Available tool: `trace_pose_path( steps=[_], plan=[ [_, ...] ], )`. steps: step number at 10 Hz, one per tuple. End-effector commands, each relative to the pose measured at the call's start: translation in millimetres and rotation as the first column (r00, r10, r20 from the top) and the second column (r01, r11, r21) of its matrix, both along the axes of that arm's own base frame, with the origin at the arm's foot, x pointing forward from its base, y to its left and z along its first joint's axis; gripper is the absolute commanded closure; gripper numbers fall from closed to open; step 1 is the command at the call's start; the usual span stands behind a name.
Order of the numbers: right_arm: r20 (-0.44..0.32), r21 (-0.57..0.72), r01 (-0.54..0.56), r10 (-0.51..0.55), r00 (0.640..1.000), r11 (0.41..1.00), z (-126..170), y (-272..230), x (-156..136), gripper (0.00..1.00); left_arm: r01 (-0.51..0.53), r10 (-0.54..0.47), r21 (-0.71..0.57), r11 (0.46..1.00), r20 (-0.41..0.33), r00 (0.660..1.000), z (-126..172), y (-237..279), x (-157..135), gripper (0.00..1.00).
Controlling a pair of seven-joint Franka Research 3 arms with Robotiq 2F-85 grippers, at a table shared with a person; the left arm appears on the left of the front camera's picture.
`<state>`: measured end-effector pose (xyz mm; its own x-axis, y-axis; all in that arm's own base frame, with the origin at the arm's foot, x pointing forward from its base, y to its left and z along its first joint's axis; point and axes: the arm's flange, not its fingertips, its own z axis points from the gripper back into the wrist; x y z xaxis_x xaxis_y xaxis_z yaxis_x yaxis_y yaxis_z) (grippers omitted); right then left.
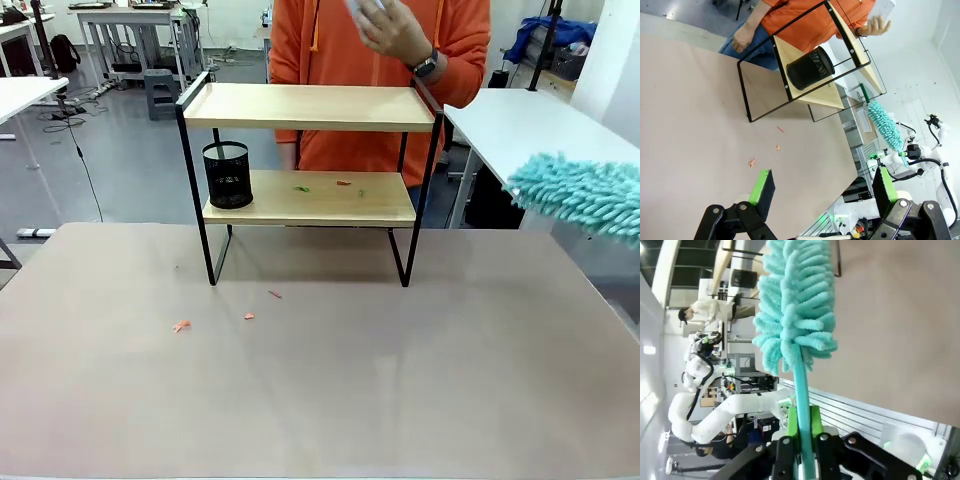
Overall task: Clean the shelf.
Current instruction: Clean the specific tier of the Shelf with the Duster once objects are removed, then clean the remaining tier of the Shelf with the Duster once objects are removed.
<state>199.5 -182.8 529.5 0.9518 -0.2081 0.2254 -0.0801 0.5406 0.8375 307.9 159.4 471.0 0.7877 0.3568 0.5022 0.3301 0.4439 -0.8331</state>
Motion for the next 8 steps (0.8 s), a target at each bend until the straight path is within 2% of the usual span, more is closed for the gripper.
trace_pose_path(
  steps=[1, 8],
  plan=[
    [0.023, 0.022, -0.011, 0.011, 1.000, 1.000, 11.4, -8.0, -8.9, 0.88, -0.001, 0.001, -0.010, 1.000, 0.031, 1.000, -0.5, -2.8, 1.1, 0.00],
    [0.023, 0.022, -0.011, 0.011, 1.000, 1.000, 11.4, -8.0, -8.9, 0.88, -0.001, 0.001, -0.010, 1.000, 0.031, 1.000, -0.5, -2.8, 1.1, 0.00]
  ],
)
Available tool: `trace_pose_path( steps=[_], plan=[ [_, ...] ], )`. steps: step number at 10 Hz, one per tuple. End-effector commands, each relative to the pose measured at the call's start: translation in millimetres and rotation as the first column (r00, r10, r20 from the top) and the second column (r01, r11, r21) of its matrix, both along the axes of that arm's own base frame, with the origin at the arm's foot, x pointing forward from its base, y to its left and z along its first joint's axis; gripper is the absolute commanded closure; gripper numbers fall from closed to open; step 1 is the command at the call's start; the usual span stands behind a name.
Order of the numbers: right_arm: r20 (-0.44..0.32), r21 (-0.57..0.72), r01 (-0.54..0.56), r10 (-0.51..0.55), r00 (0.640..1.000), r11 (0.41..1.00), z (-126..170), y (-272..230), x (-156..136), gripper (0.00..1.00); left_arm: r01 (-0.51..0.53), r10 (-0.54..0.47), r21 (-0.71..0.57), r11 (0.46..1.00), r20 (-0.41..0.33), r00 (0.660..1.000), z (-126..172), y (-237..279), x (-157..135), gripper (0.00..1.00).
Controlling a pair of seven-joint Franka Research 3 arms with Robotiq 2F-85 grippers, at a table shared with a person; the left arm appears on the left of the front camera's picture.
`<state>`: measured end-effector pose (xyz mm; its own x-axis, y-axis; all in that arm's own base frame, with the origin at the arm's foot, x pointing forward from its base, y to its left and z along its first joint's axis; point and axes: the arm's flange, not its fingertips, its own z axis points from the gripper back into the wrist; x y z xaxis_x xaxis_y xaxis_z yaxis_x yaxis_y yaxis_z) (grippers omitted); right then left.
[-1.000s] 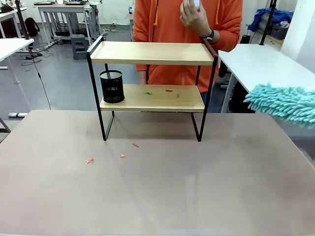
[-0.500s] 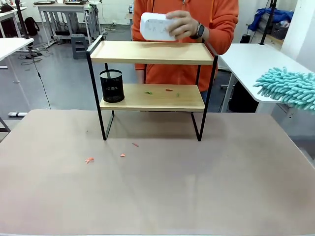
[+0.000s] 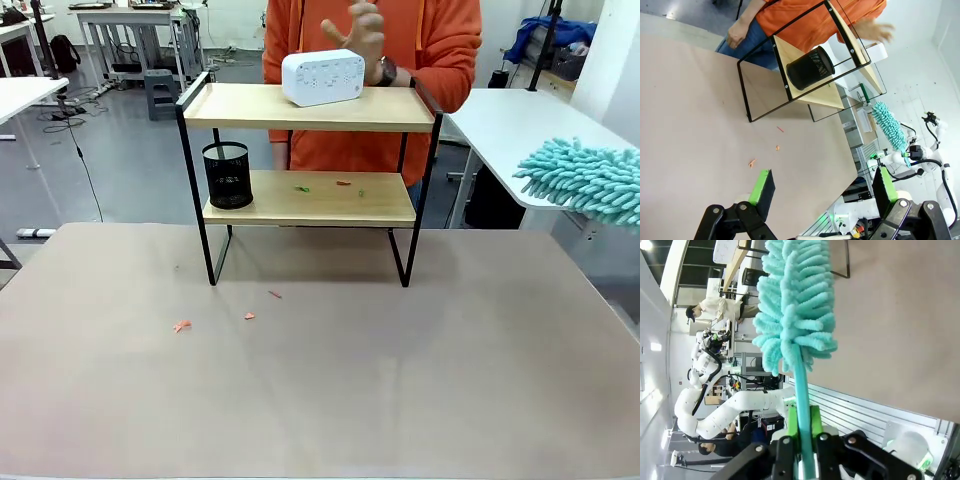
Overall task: Clean the shelf.
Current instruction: Clean the remaining tier of the Shelf with the Duster once objects are removed.
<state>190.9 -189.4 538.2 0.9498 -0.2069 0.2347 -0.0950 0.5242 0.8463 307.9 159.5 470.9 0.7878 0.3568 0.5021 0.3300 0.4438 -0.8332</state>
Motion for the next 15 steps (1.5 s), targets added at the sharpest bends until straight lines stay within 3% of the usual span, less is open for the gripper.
trace_pose_path(
  steps=[1, 10, 12, 15],
  plan=[
    [0.009, 0.003, -0.005, 0.005, 1.000, 1.000, 3, -1, 0, 0.88, -0.001, 0.001, -0.010, 1.000, 0.031, 1.000, 0, -3, 1, 0.00],
    [0.000, 0.000, 0.000, 0.000, 1.000, 1.000, 0, 0, 0, 0.88, -0.001, 0.001, -0.010, 1.000, 0.031, 1.000, 0, -3, 1, 0.00],
    [0.012, -0.065, -0.056, 0.057, 0.998, 0.996, 12, 34, 0, 0.88, -0.001, 0.001, -0.010, 1.000, 0.031, 1.000, 0, -3, 1, 0.00],
    [0.010, -0.162, -0.191, 0.195, 0.981, 0.968, 32, 100, -28, 0.88, -0.001, 0.001, -0.010, 1.000, 0.031, 1.000, 0, -3, 1, 0.00]
  ],
)
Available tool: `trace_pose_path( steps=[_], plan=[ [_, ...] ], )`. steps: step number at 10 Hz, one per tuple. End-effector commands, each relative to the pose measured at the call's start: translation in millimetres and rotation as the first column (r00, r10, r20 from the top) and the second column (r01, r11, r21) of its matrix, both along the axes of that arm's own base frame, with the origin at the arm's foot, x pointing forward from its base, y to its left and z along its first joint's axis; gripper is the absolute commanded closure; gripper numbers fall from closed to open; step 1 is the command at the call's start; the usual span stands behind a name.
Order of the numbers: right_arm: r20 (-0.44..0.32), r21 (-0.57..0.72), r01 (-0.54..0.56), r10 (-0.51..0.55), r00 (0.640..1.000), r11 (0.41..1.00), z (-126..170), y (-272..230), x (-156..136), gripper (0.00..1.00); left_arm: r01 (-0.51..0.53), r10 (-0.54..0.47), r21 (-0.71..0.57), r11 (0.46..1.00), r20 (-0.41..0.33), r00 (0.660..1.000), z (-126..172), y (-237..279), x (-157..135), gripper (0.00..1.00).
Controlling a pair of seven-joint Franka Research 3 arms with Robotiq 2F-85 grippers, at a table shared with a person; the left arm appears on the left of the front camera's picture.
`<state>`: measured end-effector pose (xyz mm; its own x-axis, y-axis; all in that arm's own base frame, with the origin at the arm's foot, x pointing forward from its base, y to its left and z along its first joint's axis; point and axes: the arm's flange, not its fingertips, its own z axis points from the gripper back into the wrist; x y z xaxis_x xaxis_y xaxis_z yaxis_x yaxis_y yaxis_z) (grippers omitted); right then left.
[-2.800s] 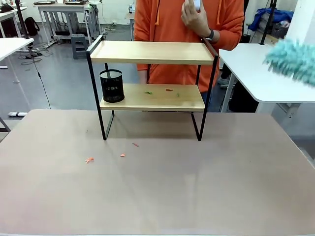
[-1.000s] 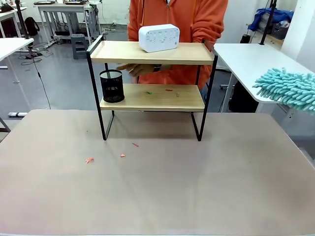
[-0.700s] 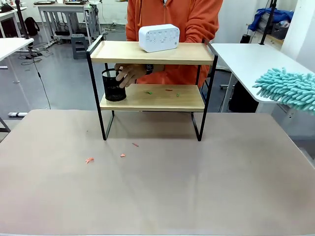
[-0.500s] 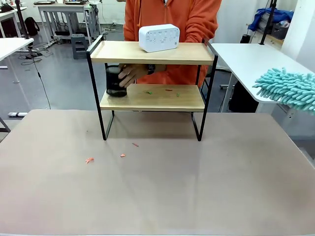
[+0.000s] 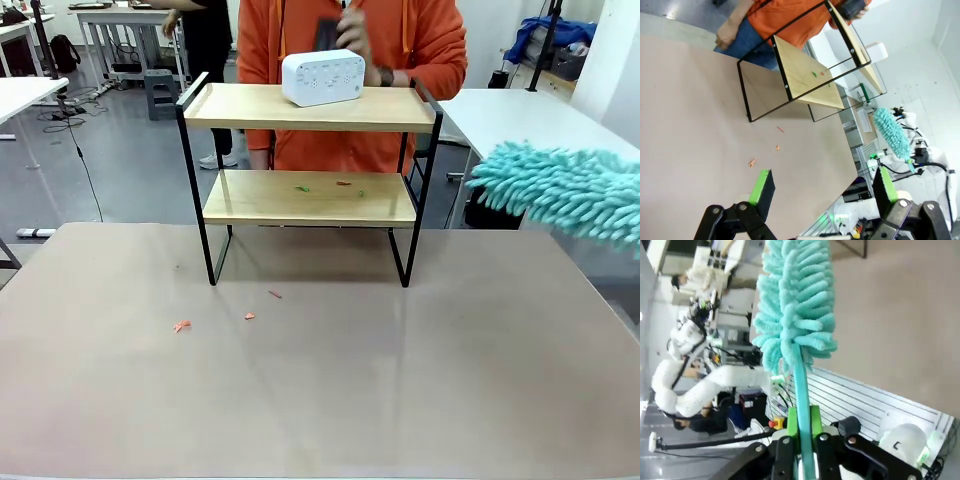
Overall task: Clean the shelf.
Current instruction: Clean the remaining tier of the Shelf with the Duster once objects are removed.
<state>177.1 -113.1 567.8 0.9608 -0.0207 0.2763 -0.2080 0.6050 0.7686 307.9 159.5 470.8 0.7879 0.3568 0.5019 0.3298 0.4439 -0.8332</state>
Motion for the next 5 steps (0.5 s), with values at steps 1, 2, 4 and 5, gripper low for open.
trace_pose_path(
  steps=[1, 2, 4, 5],
  plan=[
    [0.003, -0.097, -0.066, 0.067, 0.998, 0.993, 2, 45, -23, 0.88, -0.001, 0.001, -0.010, 1.000, 0.032, 0.999, 0, -3, 1, 0.00],
    [-0.006, -0.149, -0.122, 0.123, 0.992, 0.981, -1, 65, -27, 0.88, -0.001, 0.001, -0.010, 1.000, 0.032, 0.999, 0, -3, 1, 0.00],
    [0.055, -0.213, -0.145, 0.160, 0.986, 0.966, -14, 113, -8, 0.88, -0.001, 0.001, -0.010, 1.000, 0.032, 0.999, 0, -3, 1, 0.00],
    [0.047, -0.253, -0.165, 0.183, 0.982, 0.953, -26, 137, 8, 0.88, -0.001, 0.001, -0.010, 1.000, 0.032, 0.999, 0, -3, 1, 0.00]
  ],
)
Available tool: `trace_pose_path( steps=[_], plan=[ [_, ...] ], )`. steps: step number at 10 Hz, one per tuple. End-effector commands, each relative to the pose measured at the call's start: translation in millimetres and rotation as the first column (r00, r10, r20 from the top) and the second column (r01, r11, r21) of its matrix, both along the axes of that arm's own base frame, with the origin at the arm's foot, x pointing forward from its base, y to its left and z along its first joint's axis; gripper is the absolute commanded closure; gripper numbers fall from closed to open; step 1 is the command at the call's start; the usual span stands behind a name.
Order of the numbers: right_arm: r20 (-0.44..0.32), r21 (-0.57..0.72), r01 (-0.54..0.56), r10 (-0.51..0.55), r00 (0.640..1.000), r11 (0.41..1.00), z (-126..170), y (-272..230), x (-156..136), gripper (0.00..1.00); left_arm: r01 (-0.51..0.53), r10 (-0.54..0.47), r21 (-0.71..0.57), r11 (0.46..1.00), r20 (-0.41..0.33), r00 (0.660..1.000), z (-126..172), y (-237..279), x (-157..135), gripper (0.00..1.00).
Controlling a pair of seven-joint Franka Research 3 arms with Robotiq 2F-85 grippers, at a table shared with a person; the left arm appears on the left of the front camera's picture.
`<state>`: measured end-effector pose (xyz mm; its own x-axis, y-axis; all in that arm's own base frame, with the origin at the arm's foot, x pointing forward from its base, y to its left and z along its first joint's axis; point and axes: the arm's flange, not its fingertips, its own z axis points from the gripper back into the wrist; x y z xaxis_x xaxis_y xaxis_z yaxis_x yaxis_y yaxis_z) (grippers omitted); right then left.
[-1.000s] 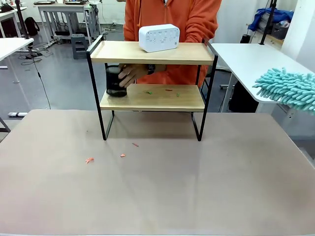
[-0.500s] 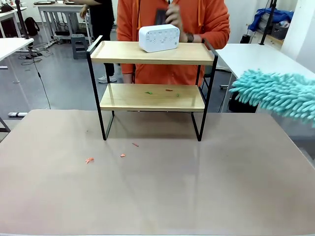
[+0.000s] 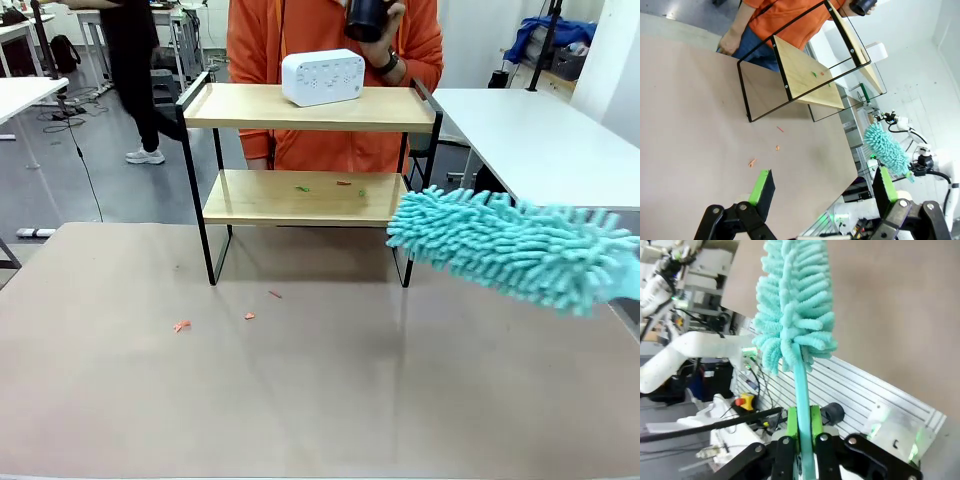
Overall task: Clean the shelf.
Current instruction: Clean the remaining tier of the Shelf with the Duster once objects are removed.
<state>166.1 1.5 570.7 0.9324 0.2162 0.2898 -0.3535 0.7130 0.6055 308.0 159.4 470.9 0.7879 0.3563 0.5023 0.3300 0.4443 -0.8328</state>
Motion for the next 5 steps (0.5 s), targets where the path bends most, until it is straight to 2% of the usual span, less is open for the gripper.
trace_pose_path(
  steps=[1, 2, 3, 4, 5],
  plan=[
    [0.058, -0.043, -0.016, 0.018, 0.998, 0.999, -44, 48, 33, 0.88, -0.001, 0.002, -0.011, 1.000, 0.031, 1.000, 0, -3, 1, 0.00],
    [0.086, -0.016, -0.050, 0.051, 0.995, 0.999, -51, 68, 42, 0.88, -0.001, 0.002, -0.011, 1.000, 0.031, 1.000, 0, -3, 1, 0.00],
    [-0.006, -0.044, -0.096, 0.096, 0.995, 0.994, -45, 48, 43, 0.88, -0.001, 0.002, -0.011, 1.000, 0.031, 1.000, 0, -3, 1, 0.00],
    [0.030, -0.045, -0.029, 0.030, 0.999, 0.999, -7, 50, 37, 0.88, -0.001, 0.002, -0.011, 1.000, 0.031, 1.000, 0, -3, 1, 0.00],
    [0.030, -0.045, -0.029, 0.030, 0.999, 0.999, -7, 50, 37, 0.88, -0.001, 0.002, -0.011, 1.000, 0.031, 1.000, 0, -3, 1, 0.00]
  ],
)
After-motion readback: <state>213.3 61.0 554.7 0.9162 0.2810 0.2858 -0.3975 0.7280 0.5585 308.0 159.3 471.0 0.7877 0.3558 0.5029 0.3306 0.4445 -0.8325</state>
